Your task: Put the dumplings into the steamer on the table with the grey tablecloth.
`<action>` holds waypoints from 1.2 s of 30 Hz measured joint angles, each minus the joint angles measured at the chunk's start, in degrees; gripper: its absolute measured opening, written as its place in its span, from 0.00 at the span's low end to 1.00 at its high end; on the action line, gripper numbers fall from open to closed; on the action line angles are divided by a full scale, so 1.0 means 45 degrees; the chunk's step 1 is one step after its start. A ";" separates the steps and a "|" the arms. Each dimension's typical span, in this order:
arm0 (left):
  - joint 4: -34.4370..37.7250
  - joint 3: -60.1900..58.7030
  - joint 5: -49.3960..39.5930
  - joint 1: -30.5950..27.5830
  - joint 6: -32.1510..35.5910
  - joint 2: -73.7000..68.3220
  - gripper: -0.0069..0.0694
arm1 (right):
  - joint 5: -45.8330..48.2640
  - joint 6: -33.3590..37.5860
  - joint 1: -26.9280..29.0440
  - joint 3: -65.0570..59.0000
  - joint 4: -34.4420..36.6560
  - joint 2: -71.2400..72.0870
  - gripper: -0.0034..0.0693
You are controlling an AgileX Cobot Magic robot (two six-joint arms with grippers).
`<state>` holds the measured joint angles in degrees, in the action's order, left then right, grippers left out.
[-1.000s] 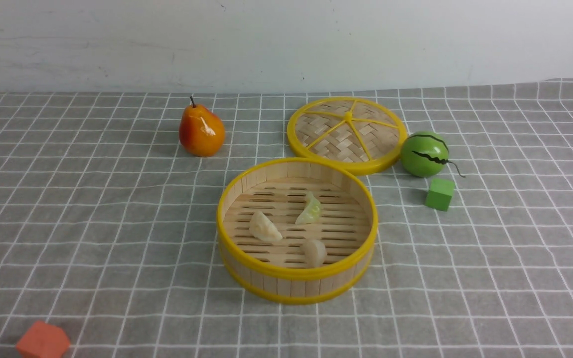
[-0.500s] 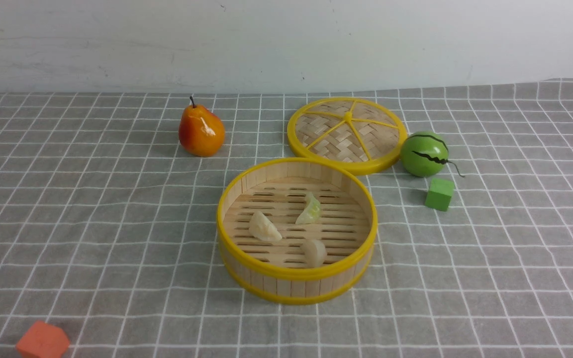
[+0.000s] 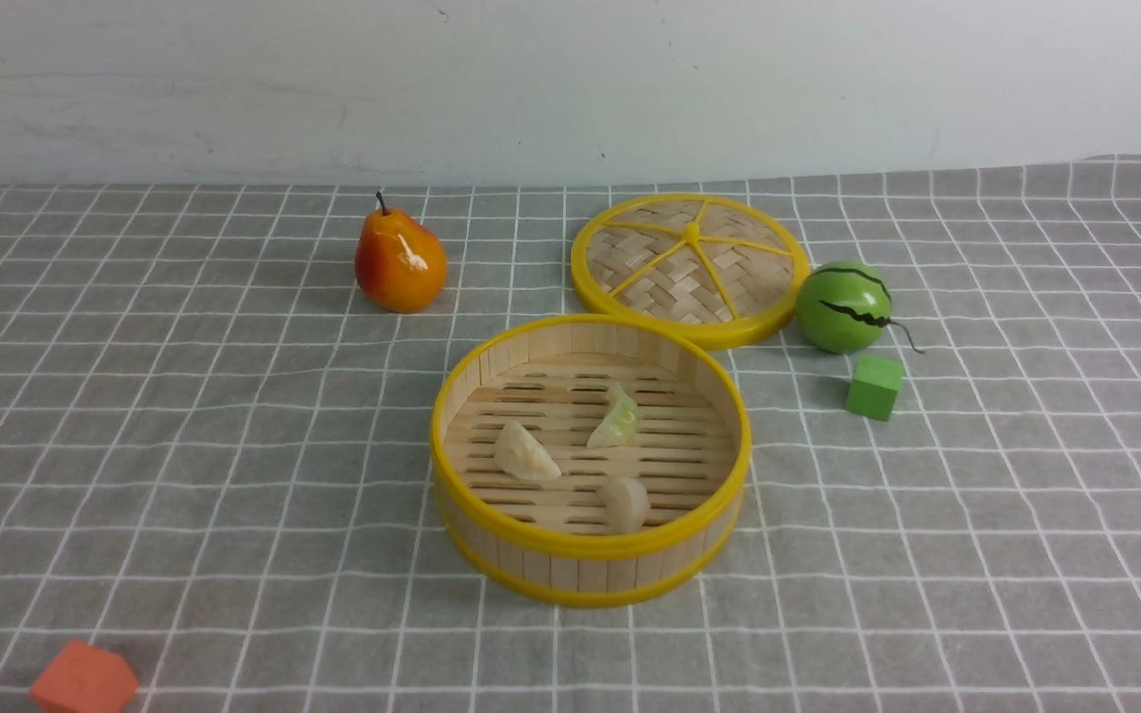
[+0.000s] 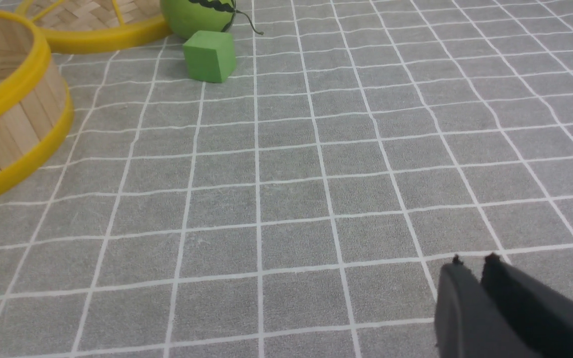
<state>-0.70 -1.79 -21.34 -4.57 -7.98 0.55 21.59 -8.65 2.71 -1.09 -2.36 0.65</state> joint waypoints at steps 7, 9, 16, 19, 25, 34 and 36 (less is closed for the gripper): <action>0.0014 0.0000 0.0000 0.0000 0.0000 0.0000 0.07 | 0.0000 0.0000 0.0000 0.0000 0.0000 0.0000 0.16; 0.0014 0.0000 0.0000 0.0000 0.0000 0.0000 0.07 | 0.0000 0.0000 0.0000 0.0000 0.0000 0.0000 0.16; 0.0023 0.0000 0.0000 0.0000 0.0000 0.0000 0.07 | 0.0000 0.0000 0.0000 0.0000 0.0000 0.0000 0.18; 0.0023 0.0000 0.0000 0.0000 0.0000 0.0000 0.07 | 0.0000 0.0000 0.0000 0.0000 0.0000 0.0000 0.18; 0.0038 0.0000 0.0000 0.0000 0.0000 0.0000 0.07 | 0.0000 0.0000 0.0000 0.0000 0.0000 0.0000 0.19; 0.0041 0.0000 0.0000 0.0000 0.0000 0.0000 0.08 | 0.0000 0.0000 0.0000 0.0000 0.0000 0.0000 0.21; 0.0041 0.0000 0.0000 0.0000 0.0000 0.0000 0.09 | 0.0000 0.0000 0.0000 0.0000 0.0000 0.0000 0.21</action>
<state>-0.52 -1.79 -21.34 -4.57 -7.98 0.55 21.59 -8.65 2.71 -1.09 -2.36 0.65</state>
